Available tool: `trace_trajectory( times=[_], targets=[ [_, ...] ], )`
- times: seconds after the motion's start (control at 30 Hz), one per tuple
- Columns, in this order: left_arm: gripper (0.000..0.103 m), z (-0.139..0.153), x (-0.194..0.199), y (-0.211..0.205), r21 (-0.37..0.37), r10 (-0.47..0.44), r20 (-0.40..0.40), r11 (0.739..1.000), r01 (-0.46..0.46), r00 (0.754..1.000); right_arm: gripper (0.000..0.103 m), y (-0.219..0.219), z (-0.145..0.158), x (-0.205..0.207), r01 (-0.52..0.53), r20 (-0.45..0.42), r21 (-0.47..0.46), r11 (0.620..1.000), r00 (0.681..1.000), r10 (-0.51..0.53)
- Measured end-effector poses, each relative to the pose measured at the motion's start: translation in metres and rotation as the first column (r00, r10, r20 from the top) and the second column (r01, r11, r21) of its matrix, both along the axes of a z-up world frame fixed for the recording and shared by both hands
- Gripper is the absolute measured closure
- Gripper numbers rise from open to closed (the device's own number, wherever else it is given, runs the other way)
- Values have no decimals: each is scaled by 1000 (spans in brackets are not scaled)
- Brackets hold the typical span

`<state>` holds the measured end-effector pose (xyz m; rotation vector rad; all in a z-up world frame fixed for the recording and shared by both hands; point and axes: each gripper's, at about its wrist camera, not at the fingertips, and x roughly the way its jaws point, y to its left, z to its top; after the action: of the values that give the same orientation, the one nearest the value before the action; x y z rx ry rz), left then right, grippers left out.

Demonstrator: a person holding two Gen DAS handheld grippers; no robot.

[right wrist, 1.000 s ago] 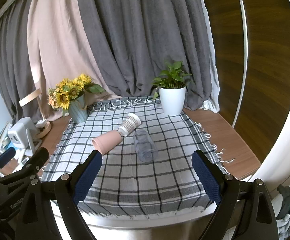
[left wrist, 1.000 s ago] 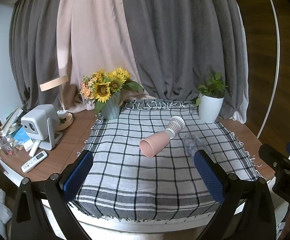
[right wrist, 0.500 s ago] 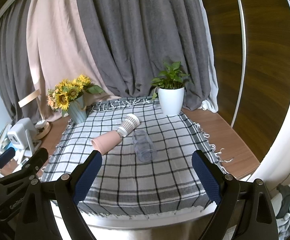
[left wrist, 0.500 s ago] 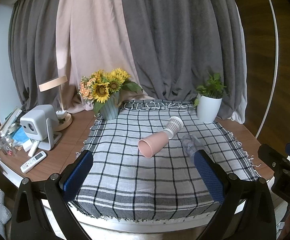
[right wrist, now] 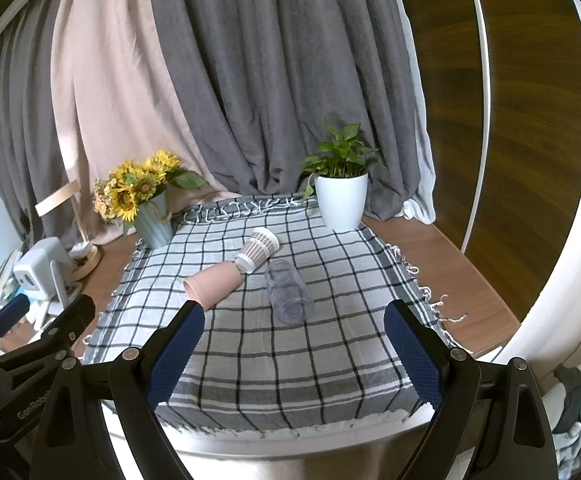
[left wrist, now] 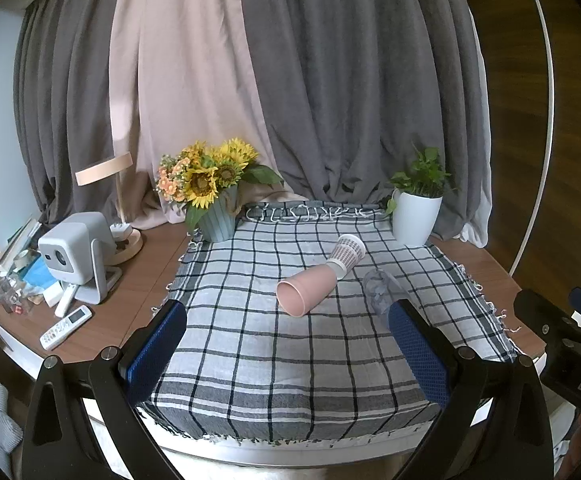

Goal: Flip cup upside down

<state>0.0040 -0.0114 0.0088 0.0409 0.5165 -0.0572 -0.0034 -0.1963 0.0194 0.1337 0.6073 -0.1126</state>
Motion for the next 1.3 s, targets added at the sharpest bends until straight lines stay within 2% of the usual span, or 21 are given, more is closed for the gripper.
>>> trace_trajectory(
  times=[0.3, 0.53, 0.73, 0.97, 1.13, 1.3],
  targets=[
    [0, -3, 1, 10, -5, -19, -20, 1000, 19, 1000, 11, -1, -1, 0, 1, 2, 0, 1000, 1000, -1],
    [0, -15, 21, 19, -13, -60, -110, 998, 59, 992, 11, -7, -6, 0, 36, -6, 24, 999, 999, -36],
    [0, -27, 51, 6, 6, -117, -175, 993, 120, 978, 11, -18, -15, 17, 84, -63, 67, 994, 995, -79],
    [0, -41, 114, -18, -1, -148, -242, 988, 153, 959, 11, -36, -36, 67, 138, -114, 86, 987, 985, -128],
    [0, -49, 165, -37, -8, -159, -279, 987, 163, 947, 11, -53, -50, 122, 107, -131, 120, 987, 987, -91],
    [0, -57, 212, -57, 9, -203, -329, 976, 218, 922, 11, -70, -67, 176, 109, -151, 161, 981, 985, -85]
  ],
)
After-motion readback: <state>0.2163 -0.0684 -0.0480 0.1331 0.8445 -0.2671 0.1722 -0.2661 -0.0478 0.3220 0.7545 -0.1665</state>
